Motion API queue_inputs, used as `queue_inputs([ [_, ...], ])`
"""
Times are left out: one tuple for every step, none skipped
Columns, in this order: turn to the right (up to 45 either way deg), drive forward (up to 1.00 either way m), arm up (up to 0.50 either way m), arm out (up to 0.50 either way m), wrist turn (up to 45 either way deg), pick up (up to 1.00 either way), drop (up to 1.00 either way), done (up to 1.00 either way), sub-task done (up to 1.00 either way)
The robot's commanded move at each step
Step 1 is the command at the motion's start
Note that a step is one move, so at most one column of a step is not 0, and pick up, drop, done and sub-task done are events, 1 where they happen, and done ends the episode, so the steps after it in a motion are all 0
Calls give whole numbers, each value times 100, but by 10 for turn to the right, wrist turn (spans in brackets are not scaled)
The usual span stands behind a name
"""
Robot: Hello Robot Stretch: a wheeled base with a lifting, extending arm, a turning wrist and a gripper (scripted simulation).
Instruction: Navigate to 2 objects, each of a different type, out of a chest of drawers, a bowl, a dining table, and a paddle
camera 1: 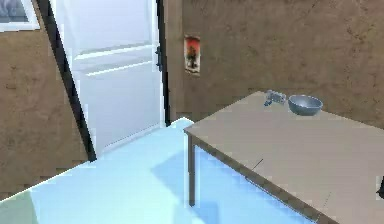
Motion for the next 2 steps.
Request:
queue_inputs([
  [-240,0,0,0,0,0,0,0,0],
  [0,100,0,0,0,0,0,0,0],
])
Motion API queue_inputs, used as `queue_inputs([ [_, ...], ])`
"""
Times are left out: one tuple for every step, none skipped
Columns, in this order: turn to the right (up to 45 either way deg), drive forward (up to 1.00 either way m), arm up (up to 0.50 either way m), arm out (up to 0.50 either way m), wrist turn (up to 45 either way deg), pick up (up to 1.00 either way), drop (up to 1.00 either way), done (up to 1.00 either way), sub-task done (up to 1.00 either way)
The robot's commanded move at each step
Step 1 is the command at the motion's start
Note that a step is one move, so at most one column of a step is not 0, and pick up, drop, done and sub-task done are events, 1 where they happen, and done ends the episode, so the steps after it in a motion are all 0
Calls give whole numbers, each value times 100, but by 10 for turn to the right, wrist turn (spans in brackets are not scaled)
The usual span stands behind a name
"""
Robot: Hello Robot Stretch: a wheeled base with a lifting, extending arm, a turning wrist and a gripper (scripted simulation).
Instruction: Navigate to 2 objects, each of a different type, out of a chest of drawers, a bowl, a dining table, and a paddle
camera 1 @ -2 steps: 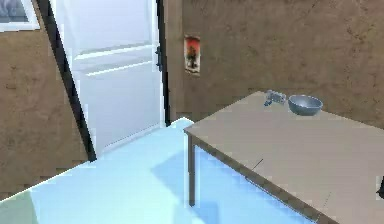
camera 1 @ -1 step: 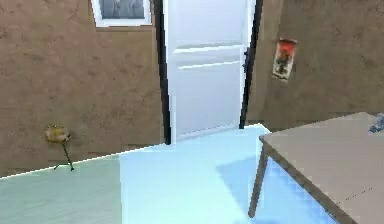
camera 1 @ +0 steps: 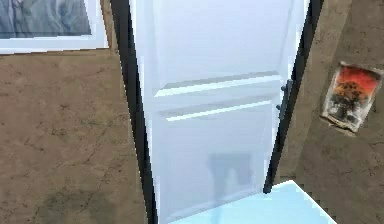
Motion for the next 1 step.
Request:
queue_inputs([
  [0,15,0,0,0,0,0,0,0],
])
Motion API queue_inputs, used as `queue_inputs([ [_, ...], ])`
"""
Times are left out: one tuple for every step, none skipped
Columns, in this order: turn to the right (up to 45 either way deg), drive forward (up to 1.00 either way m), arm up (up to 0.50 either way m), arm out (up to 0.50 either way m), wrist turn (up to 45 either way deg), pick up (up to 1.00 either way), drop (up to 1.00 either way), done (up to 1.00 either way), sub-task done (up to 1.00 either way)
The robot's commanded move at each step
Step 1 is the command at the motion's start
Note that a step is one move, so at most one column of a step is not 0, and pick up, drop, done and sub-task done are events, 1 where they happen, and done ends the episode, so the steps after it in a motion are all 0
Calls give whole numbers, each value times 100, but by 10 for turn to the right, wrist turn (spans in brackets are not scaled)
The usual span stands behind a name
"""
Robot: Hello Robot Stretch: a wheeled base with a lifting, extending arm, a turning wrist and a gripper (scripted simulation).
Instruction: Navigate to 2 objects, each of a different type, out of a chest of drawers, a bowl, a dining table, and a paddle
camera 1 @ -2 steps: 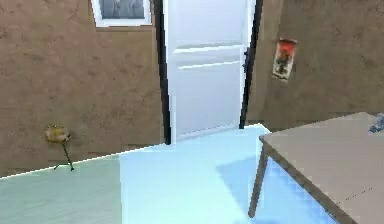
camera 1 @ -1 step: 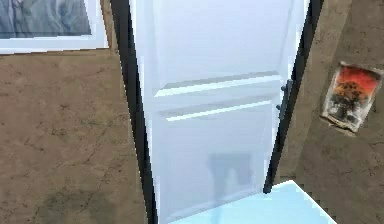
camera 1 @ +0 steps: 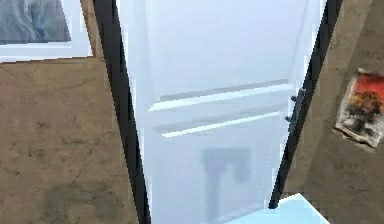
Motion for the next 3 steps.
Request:
queue_inputs([
  [450,0,0,0,0,0,0,0,0],
  [450,0,0,0,0,0,0,0,0],
  [90,0,0,0,0,0,0,0,0],
])
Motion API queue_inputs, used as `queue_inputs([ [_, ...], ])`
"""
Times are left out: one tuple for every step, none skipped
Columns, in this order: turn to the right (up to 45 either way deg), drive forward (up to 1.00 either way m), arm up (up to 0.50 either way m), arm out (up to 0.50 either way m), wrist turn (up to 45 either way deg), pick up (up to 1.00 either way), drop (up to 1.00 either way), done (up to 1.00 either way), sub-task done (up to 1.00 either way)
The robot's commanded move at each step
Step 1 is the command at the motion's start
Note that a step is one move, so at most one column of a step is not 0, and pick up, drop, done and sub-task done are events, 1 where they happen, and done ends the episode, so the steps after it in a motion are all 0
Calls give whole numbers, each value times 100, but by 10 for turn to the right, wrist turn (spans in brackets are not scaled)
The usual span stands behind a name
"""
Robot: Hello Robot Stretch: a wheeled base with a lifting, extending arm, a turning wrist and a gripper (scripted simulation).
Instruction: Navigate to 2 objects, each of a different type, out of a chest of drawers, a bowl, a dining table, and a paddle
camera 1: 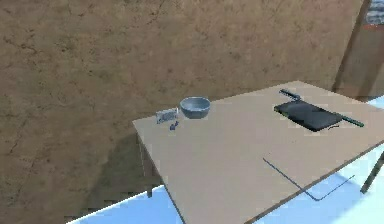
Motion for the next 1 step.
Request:
queue_inputs([
  [0,0,0,0,0,0,0,100,0],
])
